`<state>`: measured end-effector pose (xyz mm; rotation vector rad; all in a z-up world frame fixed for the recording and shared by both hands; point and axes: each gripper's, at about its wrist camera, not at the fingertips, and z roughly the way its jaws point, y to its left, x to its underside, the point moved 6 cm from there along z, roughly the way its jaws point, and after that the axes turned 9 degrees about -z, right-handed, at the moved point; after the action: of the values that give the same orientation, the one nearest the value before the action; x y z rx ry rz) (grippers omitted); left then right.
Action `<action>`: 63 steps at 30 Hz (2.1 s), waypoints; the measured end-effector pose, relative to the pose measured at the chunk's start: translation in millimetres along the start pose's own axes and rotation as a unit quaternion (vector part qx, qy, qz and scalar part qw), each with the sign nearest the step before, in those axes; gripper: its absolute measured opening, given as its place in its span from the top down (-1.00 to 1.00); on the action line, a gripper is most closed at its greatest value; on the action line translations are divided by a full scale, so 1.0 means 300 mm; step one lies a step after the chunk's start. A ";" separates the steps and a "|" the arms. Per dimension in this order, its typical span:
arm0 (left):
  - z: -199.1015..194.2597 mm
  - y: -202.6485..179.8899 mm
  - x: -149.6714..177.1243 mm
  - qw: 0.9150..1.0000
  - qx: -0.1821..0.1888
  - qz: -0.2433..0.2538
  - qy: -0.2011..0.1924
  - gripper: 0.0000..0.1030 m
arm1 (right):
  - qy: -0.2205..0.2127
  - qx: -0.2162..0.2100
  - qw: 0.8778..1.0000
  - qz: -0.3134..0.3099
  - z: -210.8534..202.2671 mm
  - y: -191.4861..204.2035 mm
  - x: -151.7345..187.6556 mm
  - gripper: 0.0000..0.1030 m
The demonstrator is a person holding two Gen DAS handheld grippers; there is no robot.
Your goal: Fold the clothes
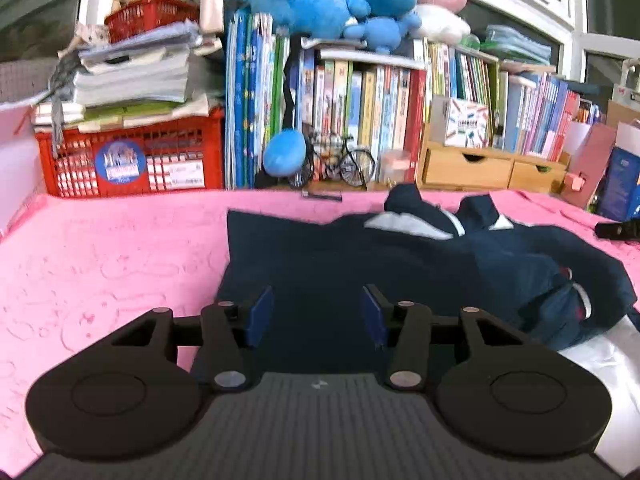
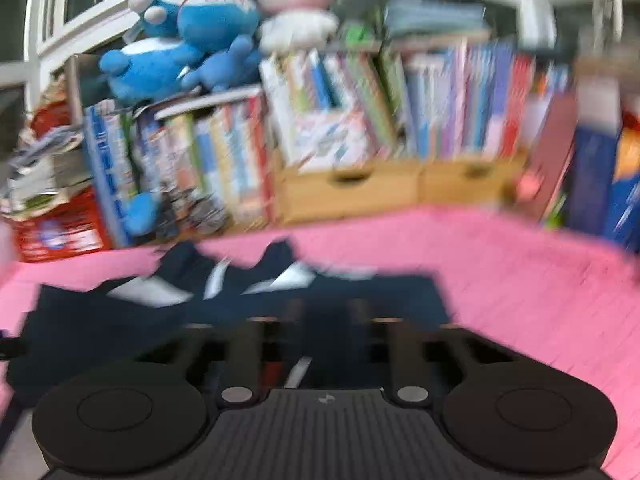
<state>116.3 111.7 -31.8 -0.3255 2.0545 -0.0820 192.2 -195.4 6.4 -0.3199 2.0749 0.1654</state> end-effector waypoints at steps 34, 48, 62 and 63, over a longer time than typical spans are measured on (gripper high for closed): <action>-0.033 0.026 0.068 0.999 -0.014 0.047 0.016 -0.18 | 0.015 0.177 0.977 -0.121 0.034 -0.055 0.089 -0.98; 0.036 0.055 0.134 0.996 -0.051 0.060 0.051 -0.40 | -0.004 0.082 0.991 -0.102 0.016 -0.045 0.127 -1.00; -0.007 0.120 0.107 0.994 -0.097 0.049 0.028 -0.44 | -0.046 -0.046 0.987 -0.149 -0.055 0.253 -0.085 -0.58; 0.005 0.131 0.119 0.993 -0.105 0.044 0.035 -0.47 | -0.041 -0.075 0.982 -0.169 -0.022 0.350 -0.097 -0.40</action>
<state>93.8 140.2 -70.5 -0.3640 2.1489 0.1796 169.6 -92.0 33.5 -0.7381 1.8988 0.1262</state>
